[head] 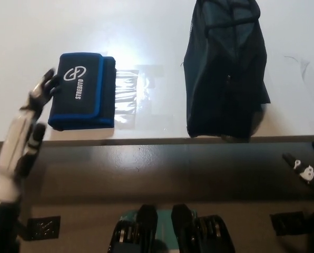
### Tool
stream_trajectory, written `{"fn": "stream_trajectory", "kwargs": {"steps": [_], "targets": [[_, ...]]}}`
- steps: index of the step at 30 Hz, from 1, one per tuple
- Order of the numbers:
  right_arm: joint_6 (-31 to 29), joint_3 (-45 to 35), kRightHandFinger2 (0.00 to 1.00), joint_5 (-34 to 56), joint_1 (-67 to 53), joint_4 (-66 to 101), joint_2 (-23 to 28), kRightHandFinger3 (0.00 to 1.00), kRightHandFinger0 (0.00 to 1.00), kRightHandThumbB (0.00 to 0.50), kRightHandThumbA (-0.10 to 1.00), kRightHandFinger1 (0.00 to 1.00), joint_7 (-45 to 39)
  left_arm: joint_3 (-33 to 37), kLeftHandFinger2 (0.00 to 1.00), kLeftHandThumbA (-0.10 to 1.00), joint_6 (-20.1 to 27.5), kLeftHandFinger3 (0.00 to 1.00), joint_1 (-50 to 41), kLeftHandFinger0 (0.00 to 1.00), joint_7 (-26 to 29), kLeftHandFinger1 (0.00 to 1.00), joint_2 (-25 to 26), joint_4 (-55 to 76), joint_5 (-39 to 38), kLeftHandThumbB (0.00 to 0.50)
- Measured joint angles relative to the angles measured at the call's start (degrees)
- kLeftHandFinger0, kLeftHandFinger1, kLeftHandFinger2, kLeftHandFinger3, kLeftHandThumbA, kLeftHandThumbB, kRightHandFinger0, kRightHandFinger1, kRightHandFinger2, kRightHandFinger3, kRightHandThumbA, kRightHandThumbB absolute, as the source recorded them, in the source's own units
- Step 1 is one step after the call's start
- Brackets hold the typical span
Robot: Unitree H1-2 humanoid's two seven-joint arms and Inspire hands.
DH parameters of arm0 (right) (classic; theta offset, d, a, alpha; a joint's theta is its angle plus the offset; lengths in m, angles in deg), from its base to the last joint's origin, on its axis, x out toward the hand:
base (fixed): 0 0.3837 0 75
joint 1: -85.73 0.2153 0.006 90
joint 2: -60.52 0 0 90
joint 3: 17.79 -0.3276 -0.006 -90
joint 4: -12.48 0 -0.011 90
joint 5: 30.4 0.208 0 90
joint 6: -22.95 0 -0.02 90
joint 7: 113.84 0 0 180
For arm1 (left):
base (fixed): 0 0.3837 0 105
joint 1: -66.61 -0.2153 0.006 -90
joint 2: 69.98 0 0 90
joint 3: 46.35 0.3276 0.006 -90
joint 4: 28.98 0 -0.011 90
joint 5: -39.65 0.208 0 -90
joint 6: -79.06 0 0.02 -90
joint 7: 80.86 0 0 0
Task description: Use both hands to pick up the lunch bag on the right hand side and smoothly move it near the note book on the left hand side
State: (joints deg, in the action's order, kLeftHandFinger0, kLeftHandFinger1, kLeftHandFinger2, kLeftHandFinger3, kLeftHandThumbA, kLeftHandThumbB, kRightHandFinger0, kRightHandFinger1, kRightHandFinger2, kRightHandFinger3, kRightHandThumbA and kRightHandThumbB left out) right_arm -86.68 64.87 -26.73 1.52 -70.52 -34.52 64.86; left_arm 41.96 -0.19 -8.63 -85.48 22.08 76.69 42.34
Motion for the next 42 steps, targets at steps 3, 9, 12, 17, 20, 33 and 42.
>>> {"fn": "stream_trajectory", "kwargs": {"steps": [3, 9, 12, 17, 20, 33, 42], "targets": [[0.98, -0.18, 1.00, 0.39, 2.11, -0.17, 0.45, 1.00, 1.00, 0.150, 1.00, 1.00, -0.02, 1.78, 1.00, 1.00, -2.30, 1.00, 4.49, 1.00, -0.12, 1.00, -1.75, -1.80, 1.44, 0.221], [3.02, -0.31, 1.00, 1.12, 6.23, -1.65, 1.19, 1.00, 1.00, 0.190, 1.00, 1.00, -0.09, 4.82, 1.00, 1.00, -4.46, 1.00, 12.19, 1.00, -0.24, 1.00, -5.02, -9.04, 3.74, 0.216], [4.26, -0.28, 1.00, 1.85, 8.72, -3.20, 1.36, 1.00, 1.00, 0.202, 1.00, 1.00, -0.20, 6.17, 1.00, 1.00, -4.64, 1.00, 15.60, 1.00, -0.22, 1.00, -6.30, -13.26, 4.77, 0.224], [5.71, -0.11, 1.00, 2.57, 12.26, -4.95, 1.29, 1.00, 1.00, 0.173, 1.00, 1.00, -0.37, 7.70, 1.00, 1.00, -4.65, 1.00, 19.09, 1.00, 0.00, 1.00, -7.58, -17.75, 6.59, 0.237], [6.82, 0.05, 1.00, 3.27, 14.73, -6.82, 0.91, 1.00, 1.00, 0.185, 1.00, 1.00, -0.52, 8.36, 1.00, 1.00, -4.72, 1.00, 21.20, 1.00, 0.08, 1.00, -8.65, -20.16, 8.00, 0.264], [10.61, -1.70, 1.00, 13.77, 22.56, -18.82, -2.93, 1.00, 1.00, 0.227, 1.00, 1.00, -3.27, 7.15, 1.00, 1.00, -6.69, 1.00, 25.20, 1.00, 0.34, 1.00, -14.69, -28.84, 7.83, 0.248], [14.03, -4.28, 1.00, 21.27, 24.05, -21.12, -5.05, 1.00, 1.00, 0.266, 1.00, 1.00, -5.19, 6.14, 1.00, 1.00, -7.17, 1.00, 26.59, 1.00, 0.50, 1.00, -17.56, -35.26, 6.05, 0.307]]}}
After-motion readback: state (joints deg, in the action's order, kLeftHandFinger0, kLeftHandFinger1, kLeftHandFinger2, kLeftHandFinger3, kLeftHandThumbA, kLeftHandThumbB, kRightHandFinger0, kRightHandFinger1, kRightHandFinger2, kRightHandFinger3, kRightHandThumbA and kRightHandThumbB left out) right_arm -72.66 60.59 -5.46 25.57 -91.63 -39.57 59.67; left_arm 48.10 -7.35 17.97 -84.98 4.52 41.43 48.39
